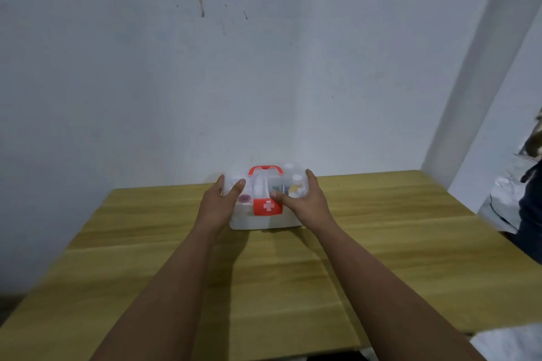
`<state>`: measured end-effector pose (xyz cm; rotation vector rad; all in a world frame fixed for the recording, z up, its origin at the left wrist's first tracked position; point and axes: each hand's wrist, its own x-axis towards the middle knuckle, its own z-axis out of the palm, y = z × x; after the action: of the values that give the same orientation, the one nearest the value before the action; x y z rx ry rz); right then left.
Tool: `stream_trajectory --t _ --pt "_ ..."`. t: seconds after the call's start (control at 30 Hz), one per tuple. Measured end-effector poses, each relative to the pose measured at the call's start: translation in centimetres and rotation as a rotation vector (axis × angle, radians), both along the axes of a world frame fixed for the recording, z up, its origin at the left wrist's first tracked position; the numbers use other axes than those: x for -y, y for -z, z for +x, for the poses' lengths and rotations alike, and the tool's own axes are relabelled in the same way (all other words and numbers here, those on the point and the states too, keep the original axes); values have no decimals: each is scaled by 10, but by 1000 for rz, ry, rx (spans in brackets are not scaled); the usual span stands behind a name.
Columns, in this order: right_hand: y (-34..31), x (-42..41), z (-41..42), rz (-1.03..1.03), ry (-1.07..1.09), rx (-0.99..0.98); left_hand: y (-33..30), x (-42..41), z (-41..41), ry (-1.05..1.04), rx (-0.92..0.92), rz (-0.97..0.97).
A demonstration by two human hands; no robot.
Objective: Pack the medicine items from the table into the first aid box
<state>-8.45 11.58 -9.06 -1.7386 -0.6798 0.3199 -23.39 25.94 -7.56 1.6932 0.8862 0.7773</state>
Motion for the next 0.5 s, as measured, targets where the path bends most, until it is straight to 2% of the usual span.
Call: stream_trajectory --t 0.23,0.5 --pt "-1 -33 37 40 -19 -13 7 -40 43 29 19 8" --pt "1 -41 52 65 -49 -55 1 -46 53 36 30 17"
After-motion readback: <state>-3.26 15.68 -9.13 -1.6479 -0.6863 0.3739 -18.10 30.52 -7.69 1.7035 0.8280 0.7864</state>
